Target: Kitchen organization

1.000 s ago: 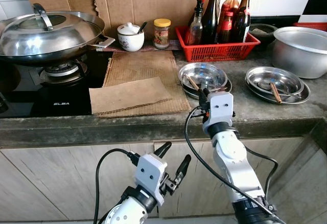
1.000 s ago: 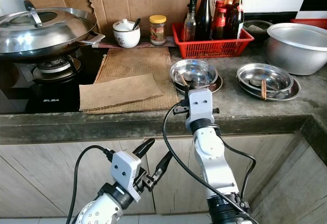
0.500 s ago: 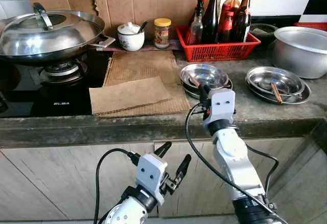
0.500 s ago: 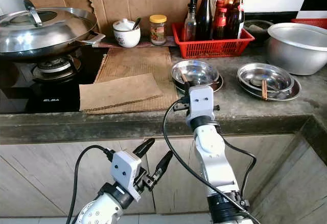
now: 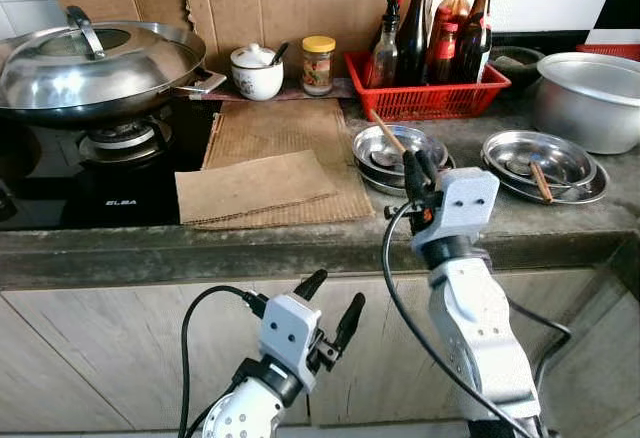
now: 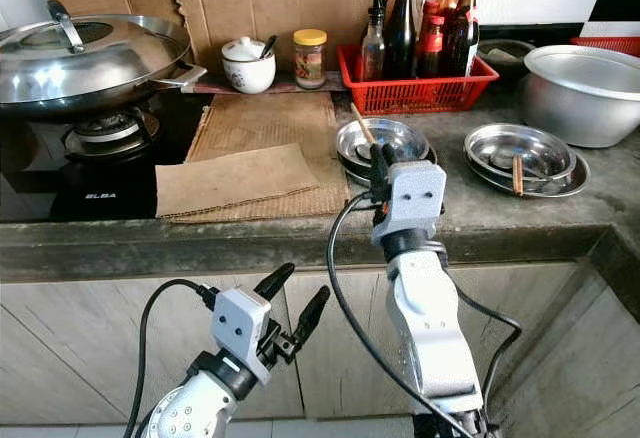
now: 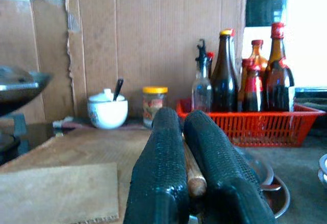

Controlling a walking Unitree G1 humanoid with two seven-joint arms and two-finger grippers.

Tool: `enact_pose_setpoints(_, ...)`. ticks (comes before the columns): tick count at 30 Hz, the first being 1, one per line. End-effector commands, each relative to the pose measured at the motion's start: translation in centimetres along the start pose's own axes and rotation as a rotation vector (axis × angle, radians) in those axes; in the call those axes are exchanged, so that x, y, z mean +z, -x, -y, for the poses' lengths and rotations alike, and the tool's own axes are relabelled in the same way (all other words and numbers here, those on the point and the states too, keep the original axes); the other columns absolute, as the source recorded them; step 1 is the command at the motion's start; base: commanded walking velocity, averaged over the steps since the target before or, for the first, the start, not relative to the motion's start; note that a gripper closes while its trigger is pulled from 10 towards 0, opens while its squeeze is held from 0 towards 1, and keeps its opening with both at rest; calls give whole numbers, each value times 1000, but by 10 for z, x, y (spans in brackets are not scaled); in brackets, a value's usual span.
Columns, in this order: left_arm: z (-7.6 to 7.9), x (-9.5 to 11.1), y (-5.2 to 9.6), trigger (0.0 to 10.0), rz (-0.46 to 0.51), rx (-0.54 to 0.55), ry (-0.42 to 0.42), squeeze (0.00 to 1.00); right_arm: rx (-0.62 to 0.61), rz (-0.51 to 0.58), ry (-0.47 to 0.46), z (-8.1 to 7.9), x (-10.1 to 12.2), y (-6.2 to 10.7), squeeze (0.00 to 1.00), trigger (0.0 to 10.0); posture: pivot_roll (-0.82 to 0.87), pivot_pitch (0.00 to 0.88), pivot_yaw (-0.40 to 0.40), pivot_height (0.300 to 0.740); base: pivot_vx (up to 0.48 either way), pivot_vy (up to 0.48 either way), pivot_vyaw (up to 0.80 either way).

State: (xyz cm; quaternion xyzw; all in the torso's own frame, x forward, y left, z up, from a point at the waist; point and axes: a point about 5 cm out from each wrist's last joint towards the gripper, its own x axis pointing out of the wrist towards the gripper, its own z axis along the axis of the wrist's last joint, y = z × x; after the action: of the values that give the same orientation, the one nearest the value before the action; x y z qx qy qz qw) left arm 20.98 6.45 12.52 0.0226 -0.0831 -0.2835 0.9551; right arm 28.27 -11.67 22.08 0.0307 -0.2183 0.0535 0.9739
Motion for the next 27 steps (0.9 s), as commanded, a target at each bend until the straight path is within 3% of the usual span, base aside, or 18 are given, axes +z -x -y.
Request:
enact_pose_setpoints(1,-3,-3,0,10000,-18,16,1,0,-8,20,-21,-1,8,1,0,10000,136,8,-2,740,0,0,0)
enact_pose_setpoints(7,-3,-3,0,10000,-18,17,0,0,-16,35,-41,-2,14,0,0,10000,135,5,1,740,-205,0,0)
enact_pose_setpoints(27,-2,-3,1,10000,-19,9,5,0,-18,-27,-35,1,2,10,0,10000,135,6,1,740,-417,0,0)
